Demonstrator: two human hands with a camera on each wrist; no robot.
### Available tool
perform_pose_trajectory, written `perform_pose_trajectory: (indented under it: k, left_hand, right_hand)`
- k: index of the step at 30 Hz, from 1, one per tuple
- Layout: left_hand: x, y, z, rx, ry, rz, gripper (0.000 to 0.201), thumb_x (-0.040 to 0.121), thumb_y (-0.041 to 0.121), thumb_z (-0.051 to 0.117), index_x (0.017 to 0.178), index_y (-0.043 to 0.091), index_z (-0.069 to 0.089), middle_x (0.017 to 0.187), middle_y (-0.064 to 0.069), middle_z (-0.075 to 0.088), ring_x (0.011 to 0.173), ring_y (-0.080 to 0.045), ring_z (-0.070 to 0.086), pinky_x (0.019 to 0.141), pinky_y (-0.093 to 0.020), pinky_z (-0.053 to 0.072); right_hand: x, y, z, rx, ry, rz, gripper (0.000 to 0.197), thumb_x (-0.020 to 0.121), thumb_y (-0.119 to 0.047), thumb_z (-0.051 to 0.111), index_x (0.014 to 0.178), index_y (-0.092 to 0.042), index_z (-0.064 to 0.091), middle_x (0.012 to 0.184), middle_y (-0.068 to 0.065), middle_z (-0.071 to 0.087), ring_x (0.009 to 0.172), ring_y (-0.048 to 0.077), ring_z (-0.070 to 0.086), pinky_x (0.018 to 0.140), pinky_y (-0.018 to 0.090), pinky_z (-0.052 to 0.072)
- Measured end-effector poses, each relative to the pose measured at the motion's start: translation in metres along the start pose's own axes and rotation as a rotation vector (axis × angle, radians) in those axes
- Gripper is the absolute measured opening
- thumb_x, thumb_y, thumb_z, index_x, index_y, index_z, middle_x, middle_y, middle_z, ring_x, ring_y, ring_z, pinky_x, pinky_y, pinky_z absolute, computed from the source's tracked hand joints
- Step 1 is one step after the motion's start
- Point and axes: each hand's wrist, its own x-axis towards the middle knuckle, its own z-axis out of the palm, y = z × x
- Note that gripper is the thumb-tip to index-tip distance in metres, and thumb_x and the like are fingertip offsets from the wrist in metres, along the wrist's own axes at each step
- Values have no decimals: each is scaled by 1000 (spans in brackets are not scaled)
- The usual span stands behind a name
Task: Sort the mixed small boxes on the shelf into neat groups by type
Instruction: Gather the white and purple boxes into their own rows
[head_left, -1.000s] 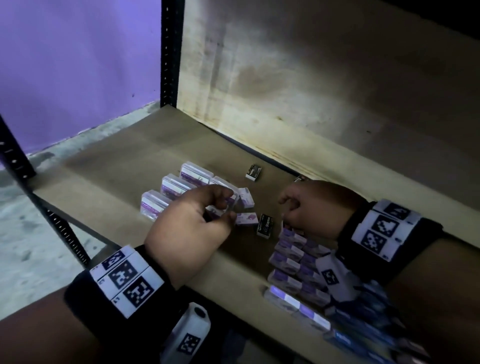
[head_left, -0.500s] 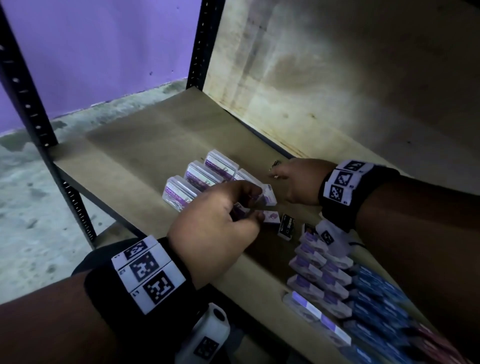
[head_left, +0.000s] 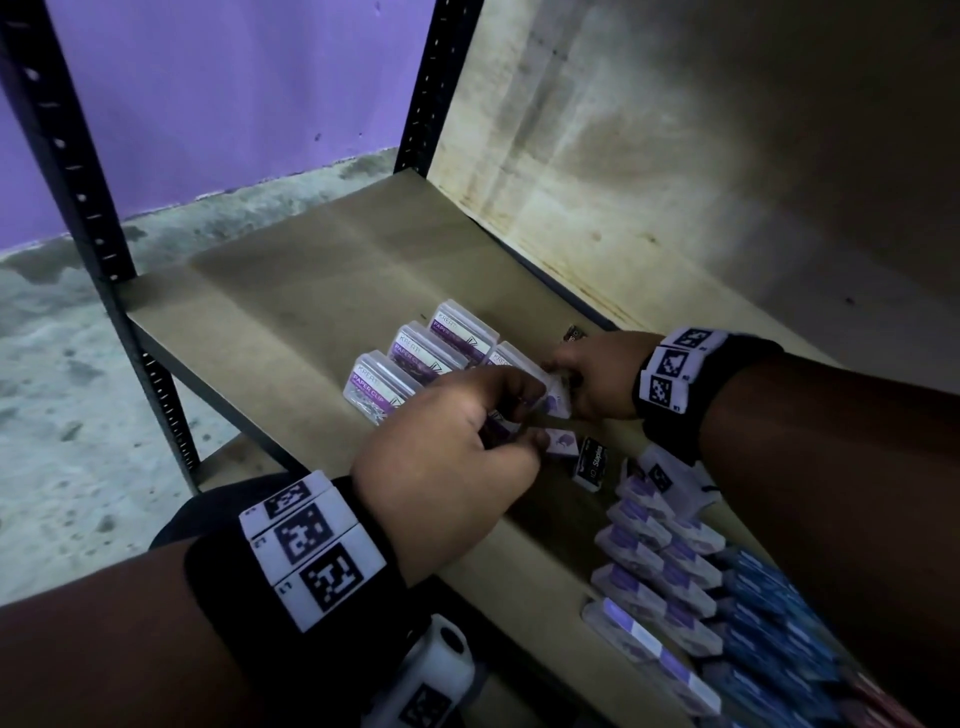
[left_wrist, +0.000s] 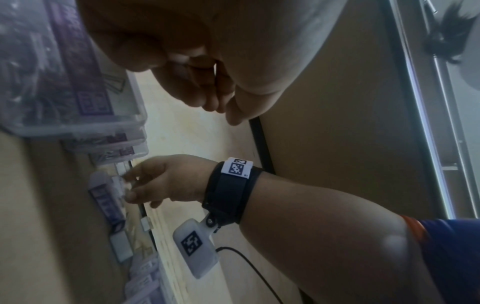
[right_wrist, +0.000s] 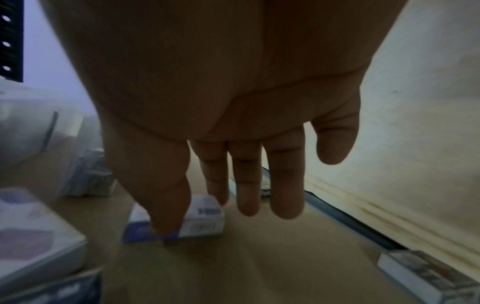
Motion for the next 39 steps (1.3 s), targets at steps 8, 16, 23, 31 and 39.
perform_pose_trajectory:
  k: [8,16,23,31,39]
  left_hand:
    - [0,-2,-1,-8,5,16,33,73,56,60,105,51,62,95,22,66,78,3,64,70,-30,56]
    - [2,-1,0,-17,-8,45,27,75,51,61,103,51,62,92,22,66,70,3,63,64,-32,55]
    - [0,-4,2,54,13,3,36,72,59,57,108,54,59,95,23,65,82,2,64,75,-33,56]
    - [-2,3,7,68,19,-29,37,68,58,58,105,53,62,90,24,67,74,1,64,73,-36,57]
    - [-7,11,8,167,-2,15,32,73,47,61,105,49,59,92,25,64,72,6,61,65,-24,51]
  right_hand:
    - [1,12,8,-95,8,97,50,83,-26,68,131,-26,53,105,-1,60,91,24,64,63,29,44]
    - [-3,-4,4,-130,-91,97,39,96,-29,60,124,-2,63,119,16,65,103,36,64,70,41,49]
    - [-39,15,-4,6,34,85,24,96,-27,53,104,-15,72,105,5,68,82,19,57,62,26,35]
    - [-69,19,21,166,42,166,48,88,-32,60,135,-30,57,131,-7,59,98,9,51,64,15,32]
    - [-38,-1,20,-29,-33,97,42,87,-44,68,125,-28,65,115,-5,68,98,19,64,74,27,43]
